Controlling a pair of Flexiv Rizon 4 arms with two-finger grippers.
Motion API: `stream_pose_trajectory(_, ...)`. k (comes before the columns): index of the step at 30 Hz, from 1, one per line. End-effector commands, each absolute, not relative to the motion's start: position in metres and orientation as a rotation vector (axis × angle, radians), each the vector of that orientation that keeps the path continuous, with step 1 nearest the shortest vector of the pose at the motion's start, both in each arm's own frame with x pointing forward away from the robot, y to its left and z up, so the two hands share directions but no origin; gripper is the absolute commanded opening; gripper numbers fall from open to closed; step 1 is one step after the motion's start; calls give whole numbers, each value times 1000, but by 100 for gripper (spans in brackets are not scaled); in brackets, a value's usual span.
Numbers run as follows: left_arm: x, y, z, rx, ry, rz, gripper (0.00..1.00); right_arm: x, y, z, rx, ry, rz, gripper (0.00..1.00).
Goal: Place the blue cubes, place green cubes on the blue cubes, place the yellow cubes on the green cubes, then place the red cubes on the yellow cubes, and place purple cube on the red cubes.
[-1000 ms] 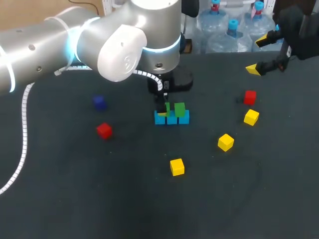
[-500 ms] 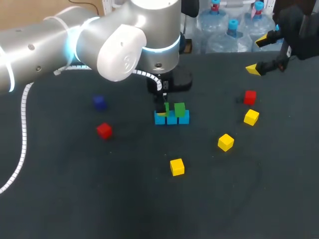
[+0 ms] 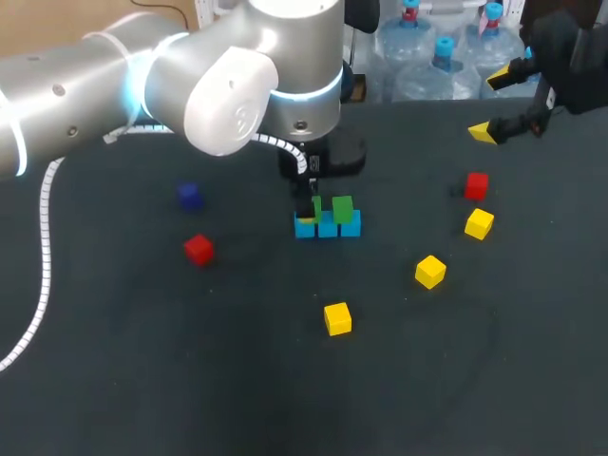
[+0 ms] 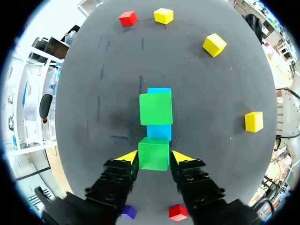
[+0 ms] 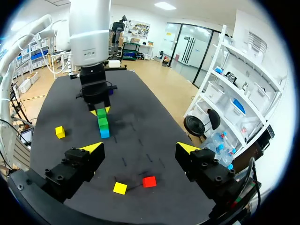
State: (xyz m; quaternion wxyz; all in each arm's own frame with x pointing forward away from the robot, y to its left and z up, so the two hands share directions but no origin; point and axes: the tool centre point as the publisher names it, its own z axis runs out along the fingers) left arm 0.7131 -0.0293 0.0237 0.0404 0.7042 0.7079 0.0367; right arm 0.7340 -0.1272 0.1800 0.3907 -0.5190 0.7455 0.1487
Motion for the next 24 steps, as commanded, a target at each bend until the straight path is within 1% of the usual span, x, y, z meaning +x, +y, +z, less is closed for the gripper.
stream_pose_trajectory(1,713,-29,24,2162,2162,107,48,734,-127,180,-1319,1893,379,100)
stream_pose_trajectory(2,713,-29,24,2162,2162,106,56,734,-127,180,-1319,1893,379,100)
stream_pose_trajectory(3,712,-29,24,2162,2162,105,73,734,-127,180,-1319,1893,379,100)
stream_pose_trajectory(4,712,-29,24,2160,2162,105,85,734,-127,180,-1319,1893,379,100)
stream_pose_trajectory(5,712,-29,24,2158,2163,104,95,734,-127,180,-1319,1893,379,100)
stream_pose_trajectory(6,712,-29,25,2157,2162,100,100,734,-127,180,-1319,1893,379,100)
stream_pose_trajectory(12,712,-30,34,2093,2174,36,100,734,-127,180,-1319,1893,379,100)
stream_pose_trajectory(16,707,-27,53,2056,2173,-30,100,734,-127,180,-1319,1893,379,100)
stream_pose_trajectory(24,687,-4,88,1994,2178,-56,100,734,-127,180,-1319,1893,379,100)
